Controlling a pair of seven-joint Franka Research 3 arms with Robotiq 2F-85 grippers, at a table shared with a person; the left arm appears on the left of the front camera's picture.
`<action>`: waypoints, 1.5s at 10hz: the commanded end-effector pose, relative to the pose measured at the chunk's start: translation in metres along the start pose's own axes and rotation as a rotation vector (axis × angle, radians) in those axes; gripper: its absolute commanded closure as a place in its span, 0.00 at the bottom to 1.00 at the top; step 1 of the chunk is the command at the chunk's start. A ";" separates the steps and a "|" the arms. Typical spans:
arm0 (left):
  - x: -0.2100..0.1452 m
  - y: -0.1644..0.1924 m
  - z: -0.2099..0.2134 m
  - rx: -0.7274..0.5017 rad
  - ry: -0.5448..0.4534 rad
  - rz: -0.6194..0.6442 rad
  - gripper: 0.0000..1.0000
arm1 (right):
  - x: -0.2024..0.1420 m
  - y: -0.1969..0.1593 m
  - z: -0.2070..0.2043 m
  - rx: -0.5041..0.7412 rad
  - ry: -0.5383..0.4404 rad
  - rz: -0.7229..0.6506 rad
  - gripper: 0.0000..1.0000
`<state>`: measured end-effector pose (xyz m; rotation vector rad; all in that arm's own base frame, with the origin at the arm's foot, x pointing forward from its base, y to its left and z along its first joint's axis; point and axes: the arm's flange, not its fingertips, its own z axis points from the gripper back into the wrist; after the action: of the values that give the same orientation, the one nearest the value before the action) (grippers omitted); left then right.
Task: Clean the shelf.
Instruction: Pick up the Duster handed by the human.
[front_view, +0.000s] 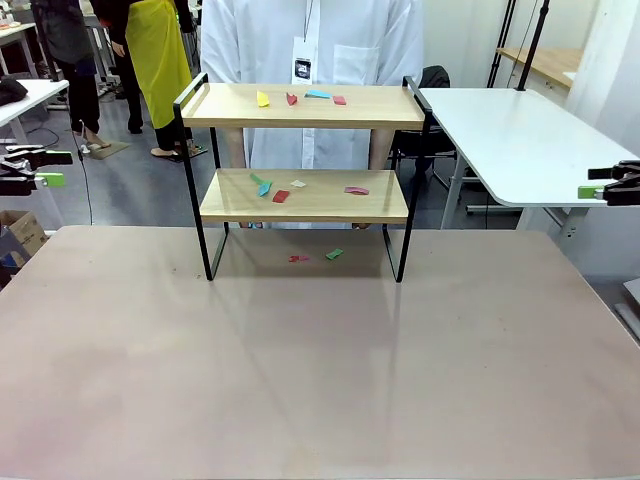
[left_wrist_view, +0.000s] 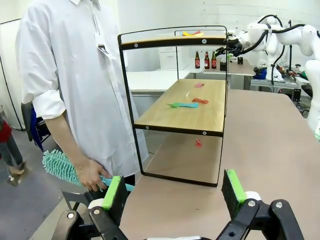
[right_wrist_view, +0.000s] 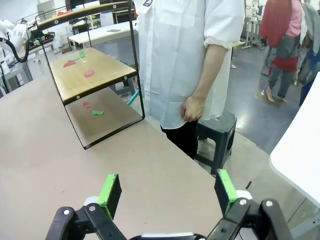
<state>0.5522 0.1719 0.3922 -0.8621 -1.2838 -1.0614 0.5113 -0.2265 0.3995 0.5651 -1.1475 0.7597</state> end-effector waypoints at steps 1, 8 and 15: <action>0.004 0.001 -0.004 0.021 -0.014 -0.019 0.00 | 0.004 -0.004 0.001 0.004 -0.030 -0.005 0.00; 0.019 -0.008 -0.002 0.008 -0.110 -0.034 0.00 | 0.014 0.001 0.008 0.013 -0.117 0.019 0.00; 0.019 -0.002 -0.002 -0.004 -0.077 -0.024 0.00 | 0.009 -0.002 0.009 0.009 -0.115 0.017 0.00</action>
<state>0.5508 0.1675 0.4079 -0.9023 -1.3585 -1.0527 0.5089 -0.2334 0.4080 0.6172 -1.2637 0.7538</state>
